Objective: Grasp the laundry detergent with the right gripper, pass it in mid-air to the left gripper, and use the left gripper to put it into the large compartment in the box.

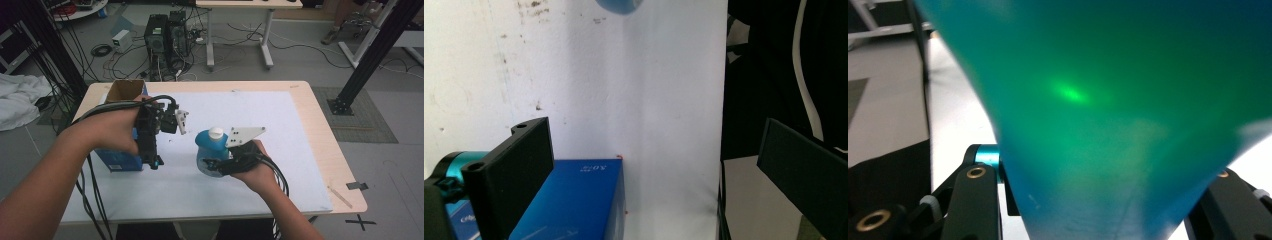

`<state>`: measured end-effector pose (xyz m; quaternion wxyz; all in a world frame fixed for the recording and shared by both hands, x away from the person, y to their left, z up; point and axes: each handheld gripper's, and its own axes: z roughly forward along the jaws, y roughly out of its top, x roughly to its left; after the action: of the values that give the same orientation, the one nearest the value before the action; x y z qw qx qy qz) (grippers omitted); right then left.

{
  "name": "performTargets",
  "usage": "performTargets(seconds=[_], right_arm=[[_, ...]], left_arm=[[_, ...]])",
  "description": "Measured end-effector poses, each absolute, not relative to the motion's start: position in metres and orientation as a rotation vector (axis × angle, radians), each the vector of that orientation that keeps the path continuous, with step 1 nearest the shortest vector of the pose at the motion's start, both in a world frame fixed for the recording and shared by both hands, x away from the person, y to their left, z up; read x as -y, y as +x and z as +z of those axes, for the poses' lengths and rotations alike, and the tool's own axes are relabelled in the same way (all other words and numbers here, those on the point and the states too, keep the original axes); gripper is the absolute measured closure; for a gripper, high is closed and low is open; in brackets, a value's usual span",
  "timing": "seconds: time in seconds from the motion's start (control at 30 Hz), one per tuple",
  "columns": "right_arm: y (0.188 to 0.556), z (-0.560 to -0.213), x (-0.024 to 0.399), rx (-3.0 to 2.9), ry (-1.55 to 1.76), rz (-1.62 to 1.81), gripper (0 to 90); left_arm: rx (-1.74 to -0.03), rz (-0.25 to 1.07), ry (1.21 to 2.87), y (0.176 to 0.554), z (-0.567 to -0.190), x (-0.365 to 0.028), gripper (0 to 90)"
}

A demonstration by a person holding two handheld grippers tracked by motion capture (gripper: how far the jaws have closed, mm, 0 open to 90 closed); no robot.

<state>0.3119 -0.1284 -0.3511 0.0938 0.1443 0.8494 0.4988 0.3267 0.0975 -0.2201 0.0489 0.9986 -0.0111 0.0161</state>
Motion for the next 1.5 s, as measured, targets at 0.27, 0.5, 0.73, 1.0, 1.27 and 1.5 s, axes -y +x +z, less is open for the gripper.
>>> performTargets(seconds=[0.27, 0.5, 0.73, 1.0, 1.27, 1.5], right_arm=[[0.312, -0.354, 0.118, -2.606, 0.283, 1.515, 46.7], [0.31, -0.357, 0.105, -2.66, 0.195, 1.515, 46.7], [0.312, -0.357, 0.094, -2.694, 0.163, 1.511, 46.7], [0.312, -0.359, 0.084, -2.722, 0.122, 1.51, 46.7], [0.312, -0.357, 0.076, -2.718, 0.101, 1.524, 46.7], [0.31, -0.355, 0.071, -2.712, 0.086, 1.527, 46.7]], left_arm=[[0.081, 0.049, 3.035, 0.326, -0.222, -0.084, 1.7], [0.124, 0.023, 3.02, 0.324, -0.223, -0.072, 1.7], [0.151, 0.021, 3.022, 0.322, -0.226, -0.062, 1.7], [0.184, 0.013, 3.013, 0.319, -0.229, -0.051, 1.7], [0.188, 0.021, 3.028, 0.319, -0.233, -0.046, 1.7], [0.199, 0.019, 3.037, 0.317, -0.239, -0.044, 1.7]])
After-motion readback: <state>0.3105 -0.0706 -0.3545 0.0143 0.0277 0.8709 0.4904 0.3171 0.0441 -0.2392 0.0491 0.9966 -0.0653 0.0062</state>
